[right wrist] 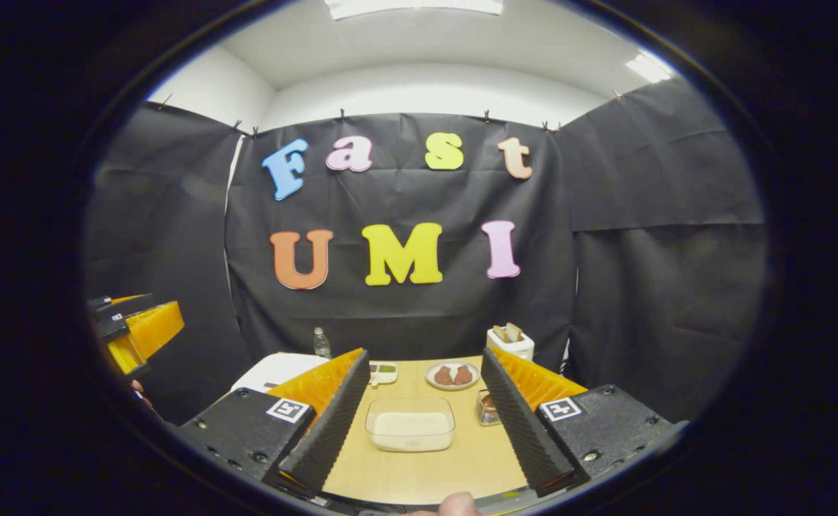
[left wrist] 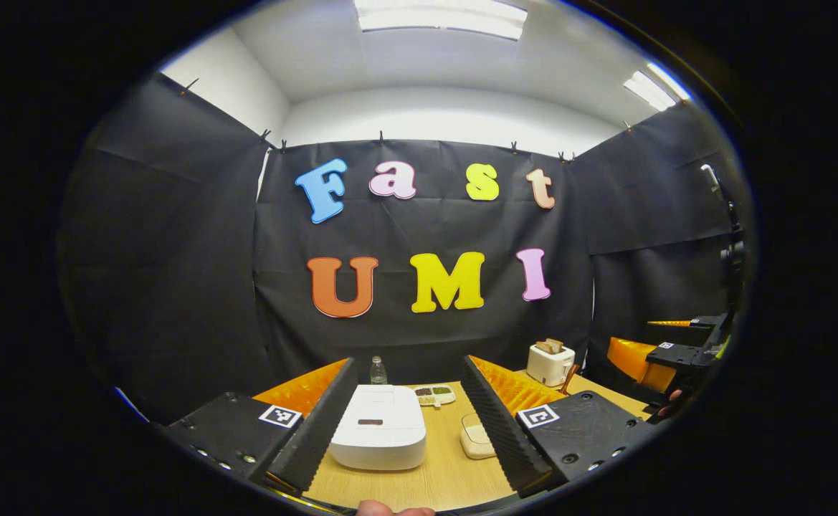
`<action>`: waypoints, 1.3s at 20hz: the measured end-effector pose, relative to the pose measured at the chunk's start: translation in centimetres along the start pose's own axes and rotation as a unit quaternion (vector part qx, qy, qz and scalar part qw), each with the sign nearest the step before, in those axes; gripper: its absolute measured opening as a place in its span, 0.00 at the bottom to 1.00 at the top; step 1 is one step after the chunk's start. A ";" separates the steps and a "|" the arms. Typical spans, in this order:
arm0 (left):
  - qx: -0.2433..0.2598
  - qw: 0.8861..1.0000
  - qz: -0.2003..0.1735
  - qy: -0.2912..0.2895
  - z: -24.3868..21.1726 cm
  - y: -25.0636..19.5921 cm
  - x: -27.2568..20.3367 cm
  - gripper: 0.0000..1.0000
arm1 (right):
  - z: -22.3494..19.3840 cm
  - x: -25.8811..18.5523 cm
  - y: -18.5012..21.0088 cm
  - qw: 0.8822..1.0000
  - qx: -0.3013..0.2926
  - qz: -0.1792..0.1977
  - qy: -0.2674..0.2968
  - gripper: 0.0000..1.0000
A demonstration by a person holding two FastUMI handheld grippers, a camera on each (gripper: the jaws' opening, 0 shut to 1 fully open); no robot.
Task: Close the left gripper, press the button to open the rice cooker; take a wooden spoon from the chopstick holder with the right hand, scoop a spoonful of rice and pour it into the rice cooker, then put the wooden spoon back into the chopstick holder.
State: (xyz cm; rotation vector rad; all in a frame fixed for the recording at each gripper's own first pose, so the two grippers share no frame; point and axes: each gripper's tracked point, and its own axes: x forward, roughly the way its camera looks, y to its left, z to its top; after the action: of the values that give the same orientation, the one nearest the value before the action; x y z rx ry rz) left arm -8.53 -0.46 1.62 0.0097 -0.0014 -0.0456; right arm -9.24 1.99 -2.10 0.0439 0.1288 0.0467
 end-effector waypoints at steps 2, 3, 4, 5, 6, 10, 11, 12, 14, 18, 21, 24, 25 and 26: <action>0.004 1.000 0.001 0.001 -0.3 -0.2 0.1 0.94 | 0.1 0.0 0.0 1.000 -0.001 0.003 0.001 0.96; 0.007 1.000 0.003 0.002 -0.5 -0.3 0.2 0.94 | 0.3 0.1 0.0 1.000 -0.002 0.004 0.000 1.00; 0.010 1.000 0.005 0.003 -0.5 -0.3 0.3 0.94 | 0.4 0.4 -0.1 1.000 -0.004 0.003 -0.002 1.00; 0.012 1.000 0.008 0.002 -0.5 -0.2 0.3 0.94 | 0.6 0.5 -0.3 1.000 -0.006 0.003 -0.003 1.00; 0.012 1.000 0.010 0.000 -0.4 -0.3 0.4 0.94 | 0.8 0.5 -0.3 1.000 -0.008 0.001 -0.005 1.00; 0.011 1.000 0.017 -0.003 -0.5 -0.2 1.2 0.94 | 1.2 0.7 -0.8 1.000 -0.012 -0.003 -0.009 1.00; 0.011 1.000 0.017 -0.003 -0.5 -0.4 1.4 0.94 | 1.3 0.8 -0.8 1.000 -0.012 -0.003 -0.009 1.00; 0.013 1.000 0.017 -0.002 -0.6 -0.5 1.5 0.94 | 1.3 1.0 -1.0 1.000 -0.014 -0.003 -0.009 1.00; 0.016 1.000 0.018 -0.001 -0.7 -0.6 1.6 0.94 | 1.2 1.2 -1.1 1.000 -0.018 -0.005 -0.008 1.00; 0.010 1.000 0.021 -0.002 -0.7 -0.7 2.1 0.94 | 1.2 1.6 -1.3 1.000 -0.021 -0.006 -0.003 1.00; 0.003 1.000 0.029 0.003 -0.9 -0.1 2.9 0.94 | 1.4 1.8 -1.0 1.000 -0.026 -0.002 -0.003 1.00; 0.002 0.999 0.031 0.005 -0.9 0.1 3.0 0.94 | 1.4 2.2 -0.5 1.000 -0.026 0.003 -0.004 1.00; 0.003 0.999 0.032 0.005 -0.9 0.1 2.9 0.94 | 1.4 2.2 -0.4 1.000 -0.025 0.004 -0.004 1.00; 0.003 0.999 0.033 0.005 -0.9 0.1 3.0 0.94 | 1.3 2.3 -0.4 1.000 -0.025 0.004 -0.003 1.00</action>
State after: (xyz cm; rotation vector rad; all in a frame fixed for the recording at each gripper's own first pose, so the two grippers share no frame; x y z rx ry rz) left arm -5.57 -0.45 0.68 0.0166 0.0081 0.0204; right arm -6.78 1.64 -1.12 -0.0047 0.1209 0.0574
